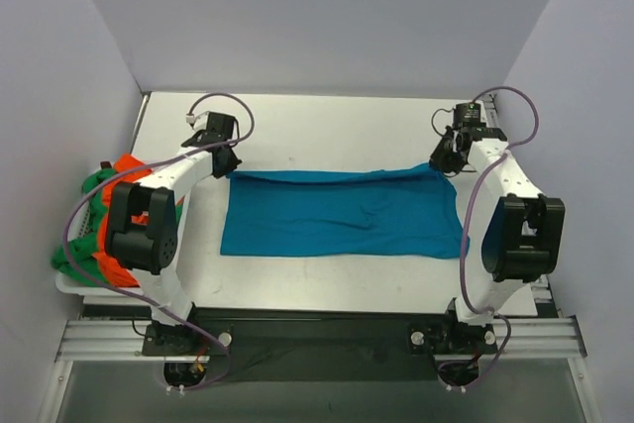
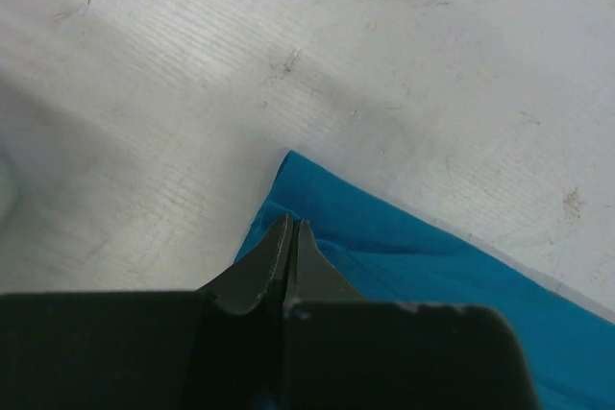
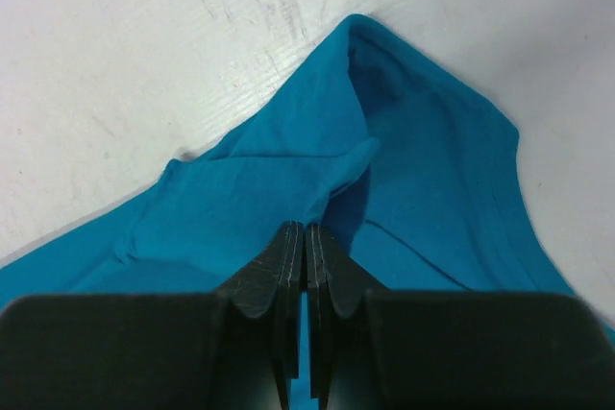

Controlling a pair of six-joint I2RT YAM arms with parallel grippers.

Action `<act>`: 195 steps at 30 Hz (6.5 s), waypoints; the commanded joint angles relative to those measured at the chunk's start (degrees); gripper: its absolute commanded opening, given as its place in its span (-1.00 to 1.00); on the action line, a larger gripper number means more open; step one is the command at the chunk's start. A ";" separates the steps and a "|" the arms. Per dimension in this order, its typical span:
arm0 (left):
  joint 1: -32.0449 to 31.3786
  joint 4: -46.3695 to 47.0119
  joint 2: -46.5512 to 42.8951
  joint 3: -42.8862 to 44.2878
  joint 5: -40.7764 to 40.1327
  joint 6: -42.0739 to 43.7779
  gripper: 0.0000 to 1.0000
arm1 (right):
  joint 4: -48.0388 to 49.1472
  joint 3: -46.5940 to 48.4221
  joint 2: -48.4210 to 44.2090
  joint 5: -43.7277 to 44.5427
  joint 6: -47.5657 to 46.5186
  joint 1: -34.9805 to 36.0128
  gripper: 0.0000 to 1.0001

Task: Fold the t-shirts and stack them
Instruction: Fold the other side of the tshirt into a rectangle

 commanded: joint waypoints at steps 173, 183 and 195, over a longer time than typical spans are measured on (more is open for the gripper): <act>-13.37 18.45 -20.51 -22.91 18.61 1.36 -0.08 | 5.82 -28.15 -22.65 19.77 9.73 23.45 -0.24; -26.73 17.22 -13.23 -15.36 18.43 3.12 -0.08 | 4.93 -23.32 -12.20 11.67 3.57 7.70 -0.28; -36.15 14.23 -5.75 -6.83 17.64 4.79 -0.08 | 8.18 -20.68 -4.19 7.45 3.48 5.93 -0.27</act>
